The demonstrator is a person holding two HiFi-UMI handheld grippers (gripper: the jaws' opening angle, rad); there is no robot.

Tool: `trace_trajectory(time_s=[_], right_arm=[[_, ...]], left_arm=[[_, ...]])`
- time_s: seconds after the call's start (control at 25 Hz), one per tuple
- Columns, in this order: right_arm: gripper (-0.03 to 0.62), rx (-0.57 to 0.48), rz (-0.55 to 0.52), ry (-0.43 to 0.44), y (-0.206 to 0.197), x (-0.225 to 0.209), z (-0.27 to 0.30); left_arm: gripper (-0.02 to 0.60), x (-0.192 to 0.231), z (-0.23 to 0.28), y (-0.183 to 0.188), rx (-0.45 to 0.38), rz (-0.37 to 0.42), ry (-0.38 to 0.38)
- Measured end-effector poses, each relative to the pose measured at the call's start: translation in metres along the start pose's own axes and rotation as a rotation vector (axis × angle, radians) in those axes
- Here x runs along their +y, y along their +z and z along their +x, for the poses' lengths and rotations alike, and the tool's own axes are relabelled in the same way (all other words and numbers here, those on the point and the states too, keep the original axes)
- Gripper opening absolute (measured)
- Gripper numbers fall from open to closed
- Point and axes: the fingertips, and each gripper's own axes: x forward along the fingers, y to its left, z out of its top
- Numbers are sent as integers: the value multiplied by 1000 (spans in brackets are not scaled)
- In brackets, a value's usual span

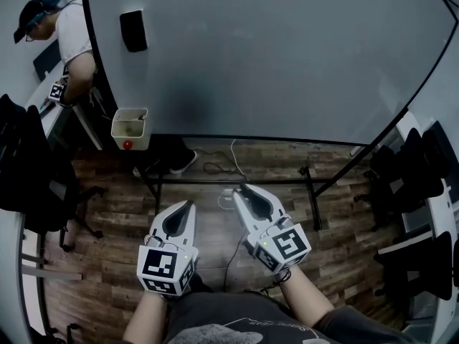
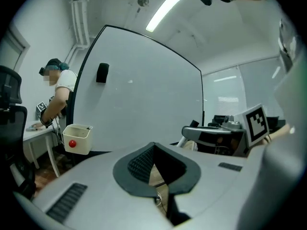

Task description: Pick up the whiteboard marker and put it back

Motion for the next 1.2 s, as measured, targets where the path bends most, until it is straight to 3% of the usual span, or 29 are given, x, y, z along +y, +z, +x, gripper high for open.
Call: trace_trajectory(time_s=[0.2, 0.52, 0.72, 1.2], right_arm=[[80, 16, 8, 28, -9, -10, -36], [80, 28, 38, 55, -11, -25, -87], [80, 12, 29, 125, -12, -22, -112], [80, 9, 28, 237, -11, -16, -138]], left_arm=[[12, -33, 1, -5, -15, -49, 24], [12, -81, -10, -17, -4, -53, 90], [12, -106, -24, -22, -10, -59, 136], [12, -133, -53, -30, -36, -87, 266]])
